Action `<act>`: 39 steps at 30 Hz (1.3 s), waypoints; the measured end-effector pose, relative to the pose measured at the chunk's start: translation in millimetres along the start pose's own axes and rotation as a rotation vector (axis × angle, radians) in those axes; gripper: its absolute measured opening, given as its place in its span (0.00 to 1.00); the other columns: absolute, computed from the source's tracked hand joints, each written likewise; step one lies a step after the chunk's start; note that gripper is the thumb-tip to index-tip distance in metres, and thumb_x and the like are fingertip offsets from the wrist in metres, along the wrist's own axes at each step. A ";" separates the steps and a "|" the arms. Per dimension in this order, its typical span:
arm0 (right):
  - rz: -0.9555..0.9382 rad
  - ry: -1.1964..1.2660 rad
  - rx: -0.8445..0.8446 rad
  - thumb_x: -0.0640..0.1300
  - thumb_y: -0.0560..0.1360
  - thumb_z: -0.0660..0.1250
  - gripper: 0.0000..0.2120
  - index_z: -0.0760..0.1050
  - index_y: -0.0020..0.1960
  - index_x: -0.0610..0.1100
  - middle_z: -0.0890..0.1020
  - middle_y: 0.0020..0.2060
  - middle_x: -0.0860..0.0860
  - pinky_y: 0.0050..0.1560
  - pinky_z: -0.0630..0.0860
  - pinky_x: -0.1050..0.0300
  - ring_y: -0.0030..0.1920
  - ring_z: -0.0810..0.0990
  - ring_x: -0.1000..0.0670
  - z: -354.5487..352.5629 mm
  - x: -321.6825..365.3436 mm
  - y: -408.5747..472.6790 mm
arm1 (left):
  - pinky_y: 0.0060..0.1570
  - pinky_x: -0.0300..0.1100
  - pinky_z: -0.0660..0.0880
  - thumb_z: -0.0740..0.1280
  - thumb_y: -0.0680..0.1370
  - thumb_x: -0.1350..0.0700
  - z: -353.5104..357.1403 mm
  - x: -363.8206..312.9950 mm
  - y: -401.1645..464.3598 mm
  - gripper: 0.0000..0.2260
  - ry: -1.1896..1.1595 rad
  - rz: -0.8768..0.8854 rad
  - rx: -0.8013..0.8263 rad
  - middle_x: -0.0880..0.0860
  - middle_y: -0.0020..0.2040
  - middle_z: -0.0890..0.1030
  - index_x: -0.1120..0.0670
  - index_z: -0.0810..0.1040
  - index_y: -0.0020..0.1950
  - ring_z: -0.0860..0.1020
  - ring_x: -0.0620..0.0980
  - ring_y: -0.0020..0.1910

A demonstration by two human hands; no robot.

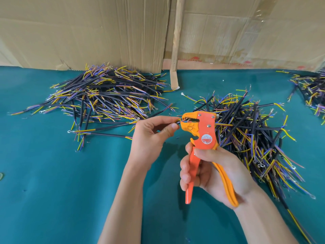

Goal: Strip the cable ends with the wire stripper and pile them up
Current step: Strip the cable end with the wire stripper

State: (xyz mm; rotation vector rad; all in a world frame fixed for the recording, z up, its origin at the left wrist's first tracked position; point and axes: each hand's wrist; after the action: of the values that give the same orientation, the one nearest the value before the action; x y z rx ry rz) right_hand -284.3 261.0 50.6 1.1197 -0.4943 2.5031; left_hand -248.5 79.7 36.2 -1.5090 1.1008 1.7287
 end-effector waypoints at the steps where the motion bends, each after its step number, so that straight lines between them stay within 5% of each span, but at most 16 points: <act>1: -0.007 0.006 -0.001 0.46 0.67 0.82 0.19 0.78 0.51 0.40 0.80 0.41 0.33 0.40 0.80 0.42 0.36 0.80 0.37 -0.7 -0.5 0.3 | 0.34 0.29 0.70 0.73 0.76 0.64 0.6 0.5 0.1 0.08 0.013 0.001 0.004 0.48 0.38 0.85 0.51 0.87 0.49 0.76 0.43 0.34; 8: -0.068 0.145 -0.075 0.36 0.64 0.79 0.38 0.69 0.71 0.36 0.76 0.63 0.24 0.54 0.81 0.38 0.53 0.83 0.31 -11.3 7.6 -1.3 | 0.35 0.29 0.71 0.73 0.77 0.63 -3.9 3.4 3.1 0.10 -0.012 0.019 -0.081 0.53 0.40 0.86 0.47 0.86 0.47 0.78 0.43 0.33; 12: -0.039 0.118 -0.175 0.34 0.75 0.66 0.26 0.70 0.73 0.39 0.78 0.61 0.26 0.62 0.77 0.36 0.62 0.80 0.28 -9.5 6.7 0.5 | 0.36 0.30 0.71 0.72 0.77 0.61 -3.2 5.2 3.4 0.12 0.005 0.040 -0.084 0.50 0.40 0.86 0.42 0.86 0.45 0.78 0.44 0.34; 22: -0.039 -0.026 -0.232 0.45 0.74 0.72 0.21 0.75 0.63 0.35 0.78 0.41 0.36 0.41 0.81 0.41 0.37 0.80 0.38 11.1 -11.6 10.3 | 0.43 0.42 0.77 0.72 0.77 0.65 -2.4 5.9 5.0 0.12 0.071 0.047 -0.087 0.52 0.40 0.86 0.47 0.85 0.46 0.78 0.45 0.36; 33: -0.068 -0.126 -0.254 0.43 0.73 0.73 0.12 0.75 0.51 0.39 0.76 0.36 0.38 0.34 0.79 0.46 0.32 0.76 0.40 8.8 -11.1 9.4 | 0.41 0.33 0.74 0.73 0.77 0.65 -0.4 8.9 5.8 0.09 0.155 0.078 -0.072 0.40 0.37 0.84 0.50 0.86 0.48 0.76 0.38 0.35; 39: -0.060 -0.129 -0.256 0.44 0.73 0.74 0.11 0.75 0.47 0.40 0.75 0.35 0.39 0.33 0.78 0.46 0.31 0.75 0.40 6.9 -10.8 8.4 | 0.42 0.32 0.73 0.72 0.77 0.66 -0.2 7.8 4.4 0.11 0.144 0.089 -0.060 0.43 0.39 0.85 0.49 0.86 0.48 0.77 0.38 0.36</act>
State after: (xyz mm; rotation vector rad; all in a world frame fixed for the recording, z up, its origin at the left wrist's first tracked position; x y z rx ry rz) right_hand -277.0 248.6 45.2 1.1793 -0.7803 2.2487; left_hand -253.6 76.7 29.5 -1.6660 1.2147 1.7486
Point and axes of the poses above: each hand's wrist, its own y-axis towards the middle knuckle, its own z-axis out of the palm, x = y × z
